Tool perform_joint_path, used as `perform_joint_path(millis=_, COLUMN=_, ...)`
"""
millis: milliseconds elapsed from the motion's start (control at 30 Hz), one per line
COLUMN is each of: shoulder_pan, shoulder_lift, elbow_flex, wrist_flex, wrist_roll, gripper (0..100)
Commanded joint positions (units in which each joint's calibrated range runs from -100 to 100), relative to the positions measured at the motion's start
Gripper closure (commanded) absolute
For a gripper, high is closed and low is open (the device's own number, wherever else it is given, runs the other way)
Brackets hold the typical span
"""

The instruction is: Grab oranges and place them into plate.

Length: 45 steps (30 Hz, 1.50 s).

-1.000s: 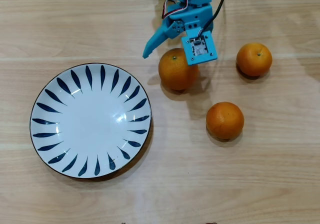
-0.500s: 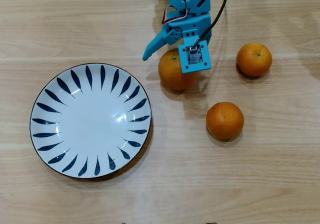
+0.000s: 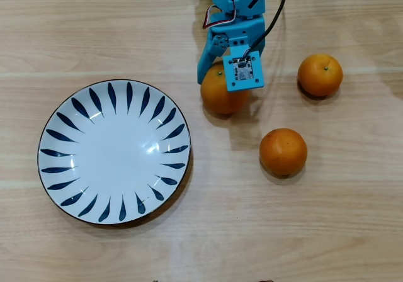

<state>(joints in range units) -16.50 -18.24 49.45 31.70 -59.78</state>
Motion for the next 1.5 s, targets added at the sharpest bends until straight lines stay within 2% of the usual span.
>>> perform_joint_path(millis=0, shoulder_pan=-0.3, shoulder_lift=-0.9, elbow_flex=-2.8, wrist_flex=-1.1, wrist_roll=0.1, gripper=76)
perform_joint_path(millis=100, shoulder_pan=0.2, shoulder_lift=-0.9, elbow_flex=-6.1, wrist_flex=-0.9, wrist_roll=1.2, gripper=75)
perform_joint_path(millis=400, shoulder_pan=4.0, shoulder_lift=-5.9, elbow_flex=-23.1, wrist_flex=-0.1, wrist_roll=11.2, gripper=75)
perform_joint_path(millis=667, shoulder_pan=12.7, shoulder_lift=-11.7, elbow_flex=-20.8, wrist_flex=-0.1, wrist_roll=20.9, gripper=75)
perform_joint_path(millis=1000, shoulder_pan=24.7, shoulder_lift=-14.1, elbow_flex=-4.8, wrist_flex=-0.7, wrist_roll=21.6, gripper=76)
perform_joint_path(millis=1367, shoulder_pan=26.8, shoulder_lift=-13.5, elbow_flex=-0.5, wrist_flex=-1.1, wrist_roll=21.6, gripper=76)
perform_joint_path(millis=1467, shoulder_pan=26.4, shoulder_lift=-13.2, elbow_flex=-0.5, wrist_flex=-5.4, wrist_roll=21.7, gripper=76)
